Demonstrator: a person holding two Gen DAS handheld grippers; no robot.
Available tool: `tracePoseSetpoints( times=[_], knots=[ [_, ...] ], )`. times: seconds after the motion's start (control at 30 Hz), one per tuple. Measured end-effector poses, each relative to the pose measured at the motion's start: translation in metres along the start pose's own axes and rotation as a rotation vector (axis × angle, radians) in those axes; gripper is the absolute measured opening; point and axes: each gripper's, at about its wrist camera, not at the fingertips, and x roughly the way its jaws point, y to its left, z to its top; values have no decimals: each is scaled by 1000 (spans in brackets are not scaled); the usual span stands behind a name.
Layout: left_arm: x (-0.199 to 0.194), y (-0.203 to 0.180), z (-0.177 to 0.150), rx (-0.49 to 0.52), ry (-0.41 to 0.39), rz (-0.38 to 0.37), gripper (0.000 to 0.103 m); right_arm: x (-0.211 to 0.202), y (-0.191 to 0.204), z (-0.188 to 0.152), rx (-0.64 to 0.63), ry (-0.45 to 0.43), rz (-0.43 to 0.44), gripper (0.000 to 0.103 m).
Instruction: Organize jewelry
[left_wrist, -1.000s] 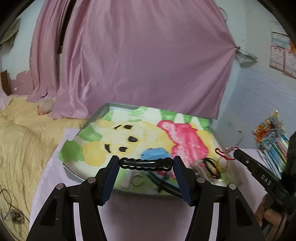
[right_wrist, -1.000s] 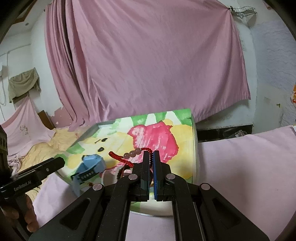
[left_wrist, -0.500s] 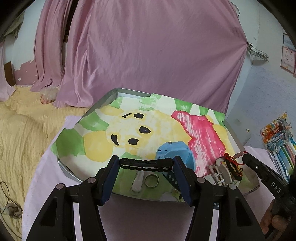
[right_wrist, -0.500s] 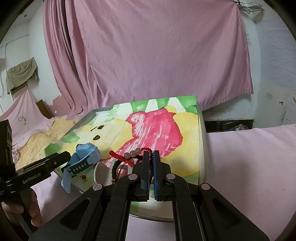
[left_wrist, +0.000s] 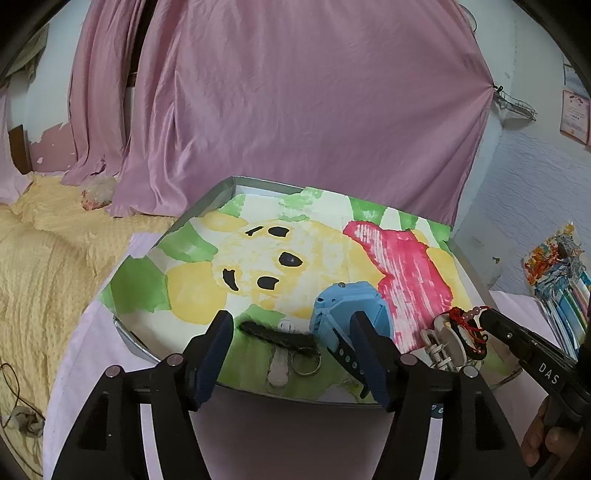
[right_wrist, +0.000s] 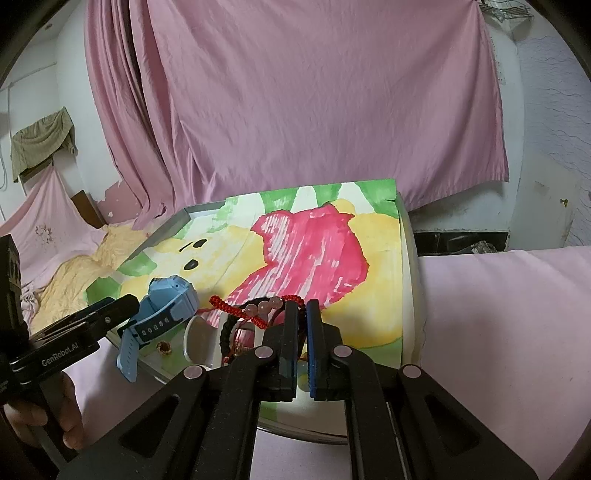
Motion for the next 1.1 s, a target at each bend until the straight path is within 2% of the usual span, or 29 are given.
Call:
tracePoseSetpoints(
  times=[0.03, 0.1, 0.13, 0.17, 0.37, 0.53, 0.63, 0.7, 0.8, 0.9, 0.97, 1.03, 1.1],
  knots=[
    [0, 0, 0, 1, -1, 0, 64, 0, 0, 0, 0, 1, 0, 9],
    [0, 0, 0, 4, 0, -1, 67, 0, 0, 0, -1, -5, -2, 22],
    [0, -1, 0, 7, 0, -1, 69, 0, 0, 0, -2, -7, -5, 35],
    [-1, -1, 0, 9, -1, -1, 69, -1, 1, 0, -3, -13, -7, 40],
    [-3, -1, 0, 9, -13, -4, 70, -3, 1, 0, -6, -27, -6, 40],
    [-6, -1, 0, 11, -25, -2, 77, -4, 1, 0, -3, -36, -2, 41],
    [-8, -1, 0, 3, -33, -9, 79, -7, 2, 0, -8, -47, -6, 54],
    [-10, 0, 0, 0, -38, -13, 80, -10, 2, -1, -11, -66, -12, 56],
    [-15, 0, 0, -3, -52, -17, 84, -18, 2, -2, -10, -102, -25, 67],
    [-26, -1, -1, -1, -94, -19, 95, -26, 1, -2, -4, -141, -33, 79],
    [-33, -1, -2, -1, -127, -22, 96, -33, -1, -4, -3, -170, -42, 89],
    [-42, -2, -4, 0, -157, -30, 101, -39, -1, -5, -3, -194, -43, 94],
    [-51, -2, -8, -6, -191, -28, 102, -46, -1, -7, -8, -218, -50, 95]
  ],
)
